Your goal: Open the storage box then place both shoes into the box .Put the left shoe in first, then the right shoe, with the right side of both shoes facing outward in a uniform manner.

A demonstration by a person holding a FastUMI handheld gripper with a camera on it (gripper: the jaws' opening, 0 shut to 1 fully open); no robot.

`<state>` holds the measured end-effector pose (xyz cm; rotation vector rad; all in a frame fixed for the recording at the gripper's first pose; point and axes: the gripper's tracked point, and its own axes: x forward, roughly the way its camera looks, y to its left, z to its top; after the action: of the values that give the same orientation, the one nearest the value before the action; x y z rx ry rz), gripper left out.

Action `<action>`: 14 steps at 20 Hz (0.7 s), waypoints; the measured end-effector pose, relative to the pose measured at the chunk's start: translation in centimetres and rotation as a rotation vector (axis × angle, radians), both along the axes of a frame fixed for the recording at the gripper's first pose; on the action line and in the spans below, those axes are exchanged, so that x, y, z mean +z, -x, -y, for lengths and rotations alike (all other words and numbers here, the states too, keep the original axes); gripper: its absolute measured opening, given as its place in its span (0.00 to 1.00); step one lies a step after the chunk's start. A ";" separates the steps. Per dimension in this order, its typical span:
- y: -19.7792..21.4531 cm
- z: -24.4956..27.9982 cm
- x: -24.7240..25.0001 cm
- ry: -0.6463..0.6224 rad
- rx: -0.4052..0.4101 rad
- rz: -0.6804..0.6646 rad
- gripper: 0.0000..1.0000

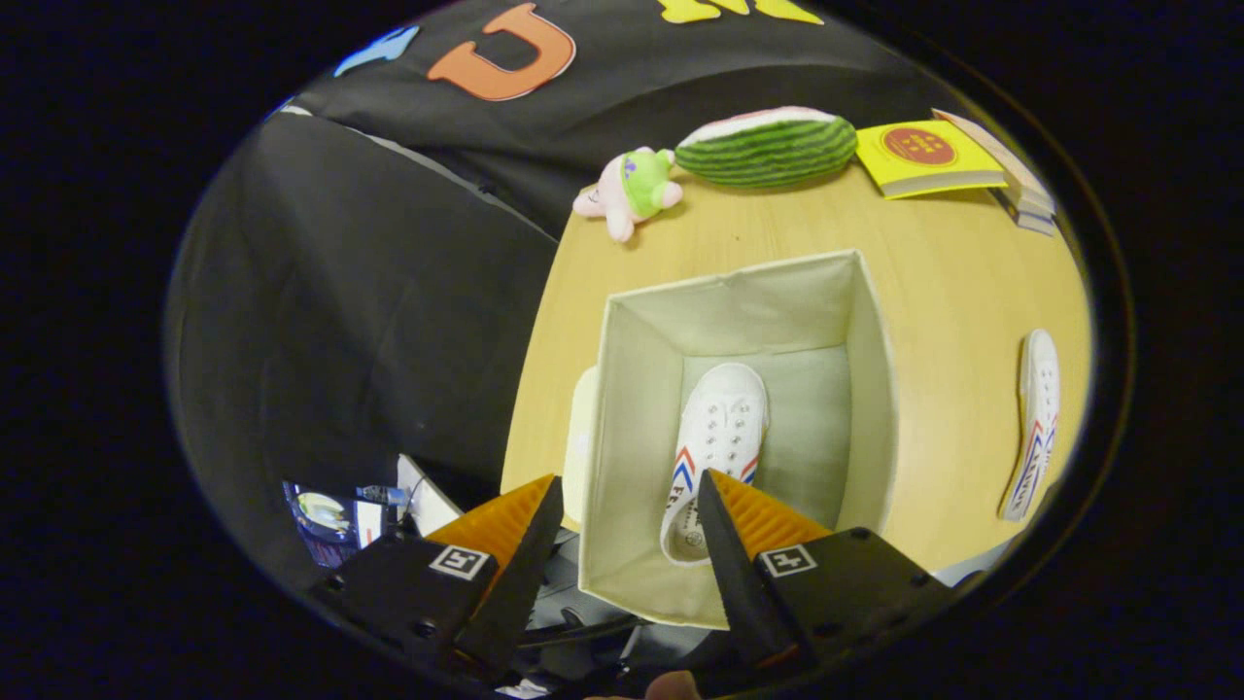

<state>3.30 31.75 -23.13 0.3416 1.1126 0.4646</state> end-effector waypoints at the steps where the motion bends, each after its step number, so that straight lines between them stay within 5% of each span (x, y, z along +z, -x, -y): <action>1: -0.1 0.7 0.8 0.004 -0.003 0.022 0.86; 14: -0.5 20.0 5.6 0.158 -0.161 0.163 0.86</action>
<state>3.78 11.74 -17.57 0.2477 0.9484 0.2548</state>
